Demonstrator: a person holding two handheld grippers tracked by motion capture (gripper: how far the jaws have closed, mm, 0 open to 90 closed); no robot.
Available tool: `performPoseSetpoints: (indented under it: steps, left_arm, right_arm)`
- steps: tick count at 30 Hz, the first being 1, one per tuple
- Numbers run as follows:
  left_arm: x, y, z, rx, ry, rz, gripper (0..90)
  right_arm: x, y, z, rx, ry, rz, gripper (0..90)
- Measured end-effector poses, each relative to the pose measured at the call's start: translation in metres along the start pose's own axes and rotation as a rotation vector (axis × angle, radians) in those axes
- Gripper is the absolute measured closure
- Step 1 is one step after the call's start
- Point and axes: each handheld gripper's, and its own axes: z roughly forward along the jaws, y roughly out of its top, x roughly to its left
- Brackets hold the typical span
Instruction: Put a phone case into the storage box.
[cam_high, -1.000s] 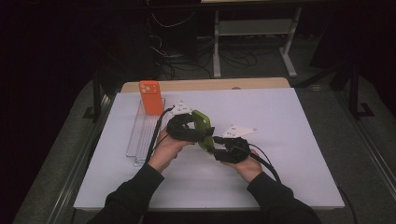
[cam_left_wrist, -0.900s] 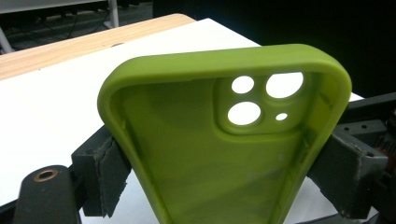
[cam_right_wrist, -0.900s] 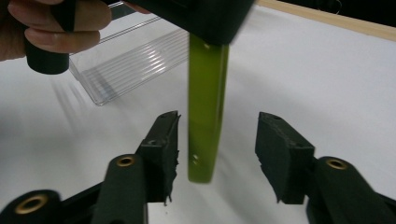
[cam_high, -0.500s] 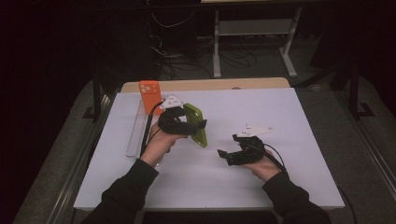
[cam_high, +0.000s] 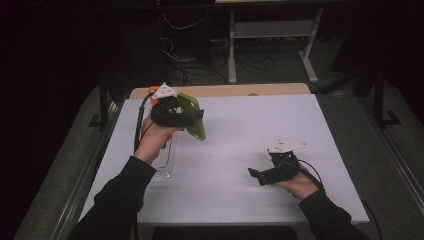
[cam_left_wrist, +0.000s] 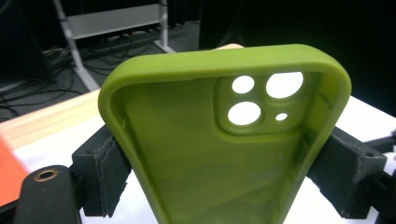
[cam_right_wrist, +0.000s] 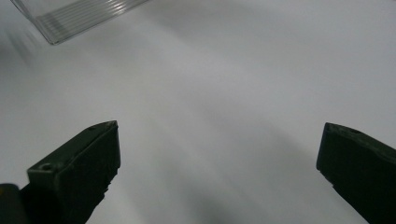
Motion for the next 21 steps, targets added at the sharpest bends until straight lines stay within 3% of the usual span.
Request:
performPoseSetpoints:
  steps: [11, 21]
  left_arm:
    - [0.031, 0.018, -0.016, -0.023, 0.126, -0.017, 15.1]
    - [0.059, 0.021, -0.016, -0.006, 0.317, -0.064, 15.0]
  right_arm:
    - [-0.005, -0.015, -0.012, 0.021, -0.014, -0.007, 0.0]
    - [-0.006, -0.018, -0.012, 0.033, -0.02, -0.019, 0.0]
